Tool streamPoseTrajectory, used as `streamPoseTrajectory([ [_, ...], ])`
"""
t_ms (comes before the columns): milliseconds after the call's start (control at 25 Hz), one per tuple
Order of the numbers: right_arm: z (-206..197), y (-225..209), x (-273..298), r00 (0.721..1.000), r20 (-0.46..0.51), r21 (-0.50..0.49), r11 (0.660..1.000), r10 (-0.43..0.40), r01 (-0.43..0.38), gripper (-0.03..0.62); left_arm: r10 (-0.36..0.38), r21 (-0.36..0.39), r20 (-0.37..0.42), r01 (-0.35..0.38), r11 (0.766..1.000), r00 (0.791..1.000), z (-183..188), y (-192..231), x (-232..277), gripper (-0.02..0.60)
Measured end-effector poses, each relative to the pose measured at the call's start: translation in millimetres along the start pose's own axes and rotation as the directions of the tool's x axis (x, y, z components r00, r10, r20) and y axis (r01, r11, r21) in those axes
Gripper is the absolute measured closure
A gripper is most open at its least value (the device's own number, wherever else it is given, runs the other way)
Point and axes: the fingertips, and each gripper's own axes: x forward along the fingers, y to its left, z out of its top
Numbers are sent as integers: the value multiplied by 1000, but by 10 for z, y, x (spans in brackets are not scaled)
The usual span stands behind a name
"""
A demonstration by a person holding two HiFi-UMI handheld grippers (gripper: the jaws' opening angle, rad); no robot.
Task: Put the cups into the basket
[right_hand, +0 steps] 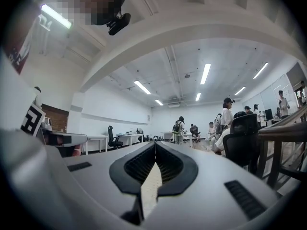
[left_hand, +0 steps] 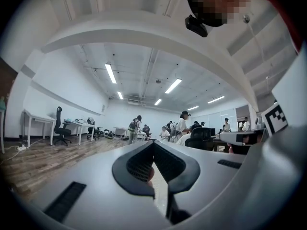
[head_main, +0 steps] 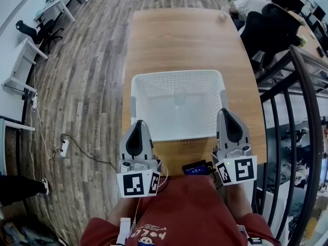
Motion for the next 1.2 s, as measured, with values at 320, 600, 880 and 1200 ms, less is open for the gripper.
streamPoseTrajectory([
  [320, 14, 46, 39, 1000, 2, -14, 1000, 11, -11, 584, -9, 11, 0, 9, 1000, 1000, 9, -13, 2, 574],
  [600, -1, 72, 53, 1000, -4, -24, 1000, 17, -17, 583, -12, 3, -13, 12, 1000, 1000, -30, -11, 7, 574],
  [880, -12, 37, 33, 1000, -4, -23, 1000, 11, -11, 584, -14, -3, -25, 14, 1000, 1000, -56, -23, 1, 574],
  [1200, -10, 36, 33, 1000, -7, -19, 1000, 7, -7, 583, -11, -8, -31, 10, 1000, 999, -63, -8, 11, 574],
])
